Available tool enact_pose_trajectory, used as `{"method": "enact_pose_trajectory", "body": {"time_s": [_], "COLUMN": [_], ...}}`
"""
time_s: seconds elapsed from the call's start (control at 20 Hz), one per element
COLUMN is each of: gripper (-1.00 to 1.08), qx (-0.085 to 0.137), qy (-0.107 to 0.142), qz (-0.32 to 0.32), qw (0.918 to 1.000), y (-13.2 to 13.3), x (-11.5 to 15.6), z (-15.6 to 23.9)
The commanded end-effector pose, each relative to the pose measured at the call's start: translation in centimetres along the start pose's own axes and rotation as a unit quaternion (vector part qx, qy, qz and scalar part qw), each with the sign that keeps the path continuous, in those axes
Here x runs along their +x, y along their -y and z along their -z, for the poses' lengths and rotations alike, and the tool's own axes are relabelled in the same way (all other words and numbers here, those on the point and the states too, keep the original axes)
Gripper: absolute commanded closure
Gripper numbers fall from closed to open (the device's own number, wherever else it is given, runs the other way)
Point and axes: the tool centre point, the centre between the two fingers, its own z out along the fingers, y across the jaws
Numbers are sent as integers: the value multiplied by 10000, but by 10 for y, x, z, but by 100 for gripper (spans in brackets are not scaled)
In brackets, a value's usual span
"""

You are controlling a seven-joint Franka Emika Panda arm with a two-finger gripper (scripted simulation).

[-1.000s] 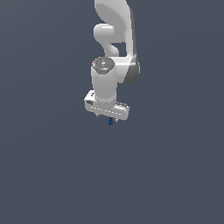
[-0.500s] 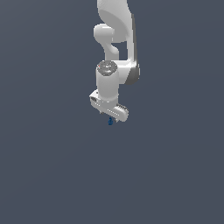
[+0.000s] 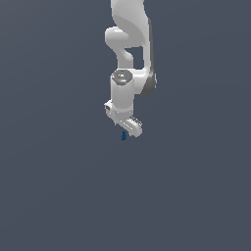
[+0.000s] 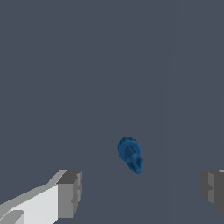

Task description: Pick up the object and move it to a goal position.

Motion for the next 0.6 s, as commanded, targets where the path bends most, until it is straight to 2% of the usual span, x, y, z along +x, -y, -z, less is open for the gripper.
{"method": "enact_pose_trajectory", "body": {"time_s": [0.0,0.55], "gripper": [-92,-92], "qx": [2,1], "qy": [-8,-12], "qz": [-144,-248], "qw": [9999,9997], "y": [-2,-4], "x": [-3,-5], "z": [-2,-9]}}
